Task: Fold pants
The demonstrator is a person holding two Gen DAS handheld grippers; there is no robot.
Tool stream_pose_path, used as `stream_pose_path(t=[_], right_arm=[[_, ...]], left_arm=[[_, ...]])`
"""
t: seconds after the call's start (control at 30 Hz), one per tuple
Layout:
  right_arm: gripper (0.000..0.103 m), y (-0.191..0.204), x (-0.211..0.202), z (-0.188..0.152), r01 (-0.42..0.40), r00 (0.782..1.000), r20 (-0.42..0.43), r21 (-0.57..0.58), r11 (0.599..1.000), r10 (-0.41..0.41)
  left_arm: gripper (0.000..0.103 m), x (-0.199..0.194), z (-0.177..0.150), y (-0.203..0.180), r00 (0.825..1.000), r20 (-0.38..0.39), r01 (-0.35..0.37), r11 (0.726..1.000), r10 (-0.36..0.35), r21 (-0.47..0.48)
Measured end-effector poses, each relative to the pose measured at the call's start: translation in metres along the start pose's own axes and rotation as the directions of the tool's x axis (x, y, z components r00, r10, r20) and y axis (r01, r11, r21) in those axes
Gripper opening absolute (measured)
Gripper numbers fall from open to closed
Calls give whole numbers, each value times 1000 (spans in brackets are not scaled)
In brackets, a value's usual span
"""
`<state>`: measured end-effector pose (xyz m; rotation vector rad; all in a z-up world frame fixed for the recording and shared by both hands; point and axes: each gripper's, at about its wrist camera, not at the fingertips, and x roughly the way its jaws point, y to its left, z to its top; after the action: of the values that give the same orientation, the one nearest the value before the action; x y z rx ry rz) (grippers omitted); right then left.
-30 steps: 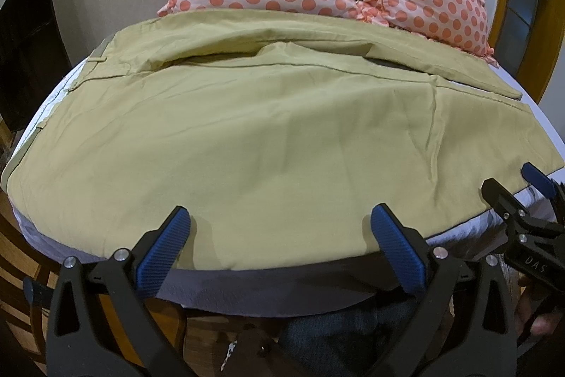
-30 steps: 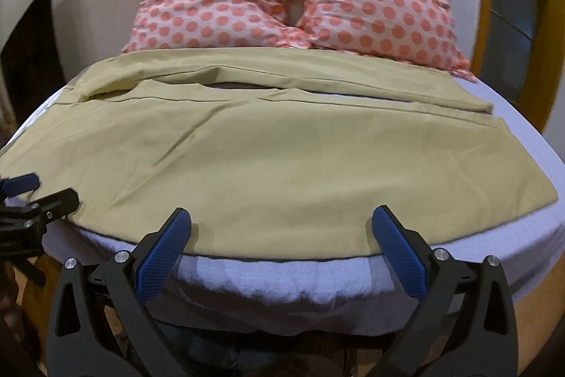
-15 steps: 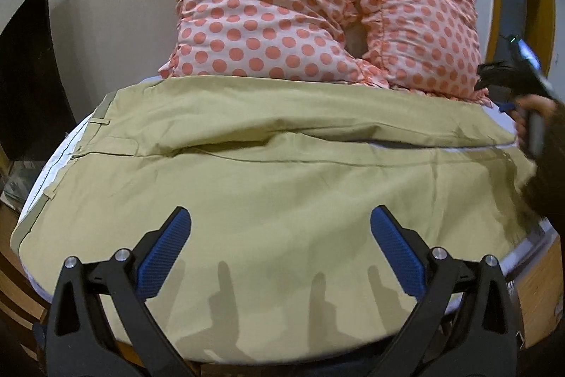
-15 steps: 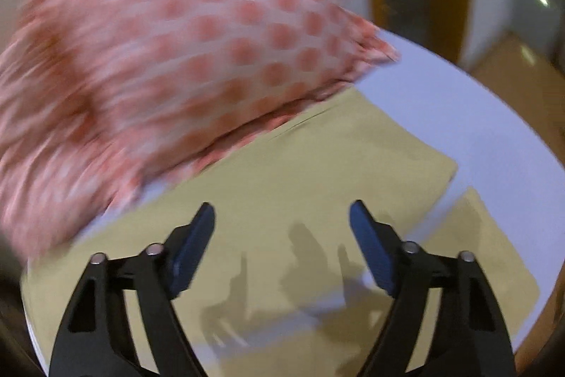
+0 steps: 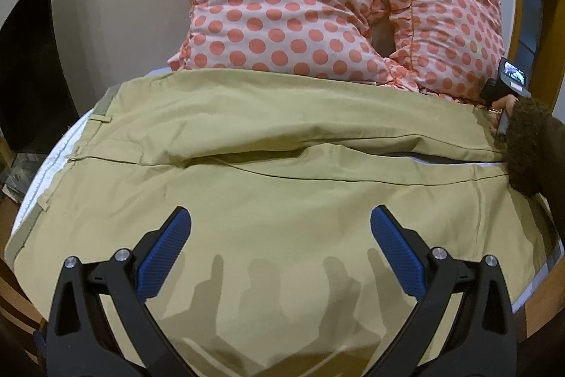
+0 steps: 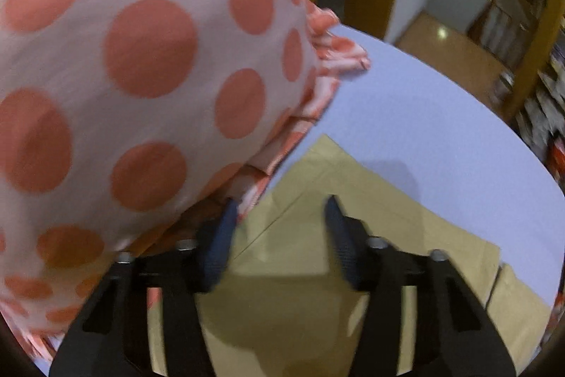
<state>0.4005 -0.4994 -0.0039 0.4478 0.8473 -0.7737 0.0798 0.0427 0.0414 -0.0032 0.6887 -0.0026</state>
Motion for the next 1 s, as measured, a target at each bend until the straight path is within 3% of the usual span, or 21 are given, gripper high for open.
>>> stream_pose_path(t=[0.13, 0.2, 0.3, 0.47, 0.53, 0.6, 0.63, 0.7, 0.77, 0.83, 0.9, 1.0], right_arm=[[10, -12, 6, -2, -94, 995, 31, -12, 995, 95], [6, -35, 11, 0, -193, 981, 28, 75, 978, 191], [4, -64, 4, 6, -331, 943, 67, 168, 928, 325], [4, -136, -61, -20, -562, 821, 216, 136, 816, 529], [4, -180, -102, -55, -650, 751, 258, 124, 750, 608], [4, -213, -141, -102, -691, 716, 264, 137, 710, 646], [4, -221, -165, -125, -694, 715, 257, 146, 705, 650], [4, -238, -179, -160, -675, 737, 202, 161, 720, 645], [7, -249, -164, -175, -656, 751, 99, 215, 723, 653], [20, -255, -151, -185, -642, 745, 18, 290, 710, 666], [45, -259, -149, -194, -629, 748, -6, 315, 711, 664], [48, -253, -141, -201, -619, 743, -49, 328, 713, 668]], left_arm=[[101, 4, 1, 6, 1000, -13, 17, 999, -17, -41], [101, 1, 0, 10, 1000, -11, 14, 998, -15, -61], [101, -6, -1, 20, 1000, -1, 1, 995, -1, -95], [101, -17, -1, 37, 1000, 20, 20, 986, -17, -163], [101, -21, 1, 42, 999, 36, 25, 985, -19, -171], [101, -26, 5, 48, 998, 65, 39, 984, -28, -172], [101, -28, 8, 51, 996, 81, 49, 984, -36, -171], [101, -31, 16, 56, 989, 121, 100, 982, -81, -158], [101, -30, 27, 60, 978, 147, 169, 975, -147, -144], [101, -26, 36, 64, 968, 151, 220, 965, -198, -145], [101, -18, 43, 67, 965, 133, 245, 956, -226, -159], [101, -8, 49, 74, 969, 95, 245, 949, -230, -200]])
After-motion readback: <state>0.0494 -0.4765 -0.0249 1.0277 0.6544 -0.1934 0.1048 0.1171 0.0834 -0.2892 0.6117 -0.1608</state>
